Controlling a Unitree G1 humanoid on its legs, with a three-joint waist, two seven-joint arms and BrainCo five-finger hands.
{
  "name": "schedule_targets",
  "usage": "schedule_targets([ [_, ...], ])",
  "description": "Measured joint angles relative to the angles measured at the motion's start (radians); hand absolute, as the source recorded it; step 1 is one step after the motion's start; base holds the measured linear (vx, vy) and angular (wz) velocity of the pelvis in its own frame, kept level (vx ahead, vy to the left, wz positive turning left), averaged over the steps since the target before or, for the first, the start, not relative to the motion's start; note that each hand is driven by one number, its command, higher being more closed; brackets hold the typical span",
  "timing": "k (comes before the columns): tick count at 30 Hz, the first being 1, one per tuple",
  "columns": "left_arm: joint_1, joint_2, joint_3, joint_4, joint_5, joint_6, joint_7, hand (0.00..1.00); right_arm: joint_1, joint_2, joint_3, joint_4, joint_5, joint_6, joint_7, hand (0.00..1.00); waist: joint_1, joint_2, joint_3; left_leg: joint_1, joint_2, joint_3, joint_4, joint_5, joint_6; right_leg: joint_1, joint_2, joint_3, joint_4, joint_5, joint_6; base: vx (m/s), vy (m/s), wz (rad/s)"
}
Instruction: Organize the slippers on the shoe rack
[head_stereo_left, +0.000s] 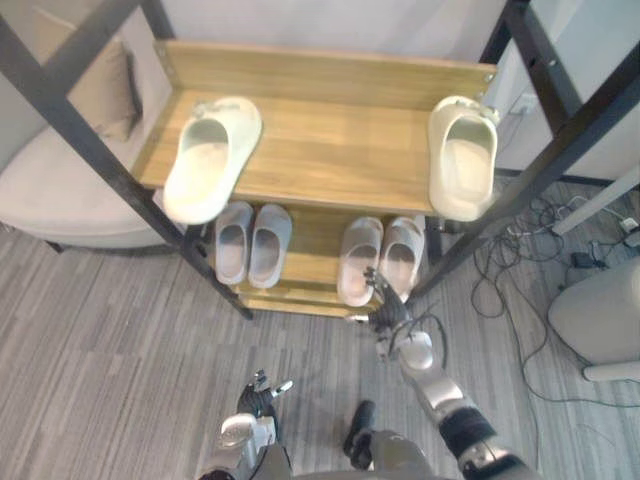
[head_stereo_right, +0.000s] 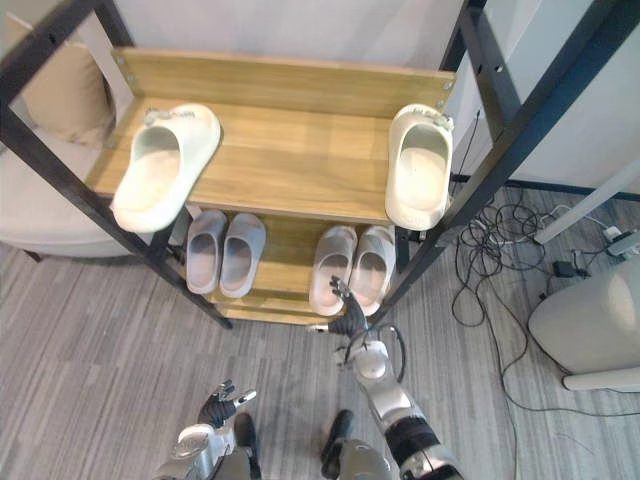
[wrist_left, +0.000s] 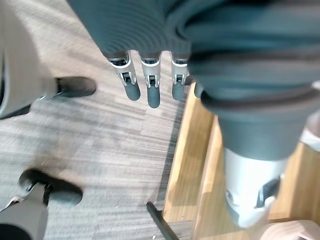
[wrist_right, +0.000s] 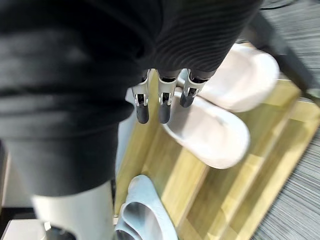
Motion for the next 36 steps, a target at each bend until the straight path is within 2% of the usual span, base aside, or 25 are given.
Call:
schedule_targets([
  [5,0.008,0.019,-0.033,-0.006,0.053,-0.001,0.005,0.00,0.096,0.002,-0.044,0.108,-0.073,0.000,0.011,0.00,-0.002,0.006,-0.014,0.060,-0.015,-0.004,-0.027,-0.003,0.004,0.084,0.014,0.009,-0.106,0.052,0.011,-0.05,0.020,-0.05],
  [11,0.034,0.027,-0.070,-0.095,0.101,-0.002,0.027,0.00,0.168,0.000,-0.119,0.243,-0.144,0.021,-0.008,0.00,-0.005,0.010,-0.031,0.082,-0.024,-0.026,-0.035,-0.003,0.016,0.122,0.014,0.001,-0.138,0.066,0.017,-0.07,0.020,0.07],
  [14,0.053,0.046,-0.131,-0.287,0.120,-0.004,0.044,0.00,0.191,0.002,-0.135,0.311,-0.173,0.032,-0.014,0.00,-0.007,0.012,-0.033,0.089,-0.027,-0.049,-0.037,-0.005,0.017,0.141,0.012,-0.018,-0.140,0.065,0.017,-0.06,0.013,0.20],
  [19,0.087,0.068,-0.248,-0.677,0.133,-0.043,0.028,0.00,0.216,0.002,-0.194,0.391,-0.181,0.039,-0.027,0.00,-0.003,0.034,-0.057,0.096,-0.040,-0.089,-0.064,-0.004,0.024,0.147,0.008,-0.035,-0.140,0.059,0.015,-0.02,0.015,0.10],
  [23,0.067,0.068,-0.306,-0.805,0.149,-0.055,0.014,0.00,0.225,0.003,-0.197,0.403,-0.180,0.042,-0.027,0.00,-0.008,0.041,-0.077,0.096,-0.041,-0.106,-0.072,0.000,0.029,0.149,0.010,-0.046,-0.136,0.056,0.021,0.02,-0.005,0.11],
  [26,-0.035,0.068,-0.346,-0.904,0.199,-0.067,0.019,0.00,0.226,0.004,-0.195,0.405,-0.180,0.042,-0.025,0.00,-0.010,0.033,-0.085,0.103,-0.042,-0.127,-0.087,0.015,0.029,0.165,0.013,-0.067,-0.134,0.047,0.028,0.03,-0.014,0.19],
  [31,-0.198,0.098,-0.297,-0.954,0.240,-0.084,0.071,0.00,0.227,0.005,-0.190,0.405,-0.180,0.042,-0.017,0.00,-0.016,0.017,-0.093,0.114,-0.043,-0.123,-0.103,0.020,0.028,0.166,0.013,-0.065,-0.133,0.050,0.022,0.01,0.006,0.00],
  [36,-0.355,0.202,-0.141,-0.937,0.300,-0.081,0.146,0.00,0.224,0.000,-0.187,0.403,-0.180,0.042,0.008,0.00,-0.028,-0.006,-0.095,0.117,-0.044,-0.113,-0.103,0.019,0.028,0.162,0.013,-0.053,-0.133,0.052,0.020,0.01,0.013,-0.07],
])
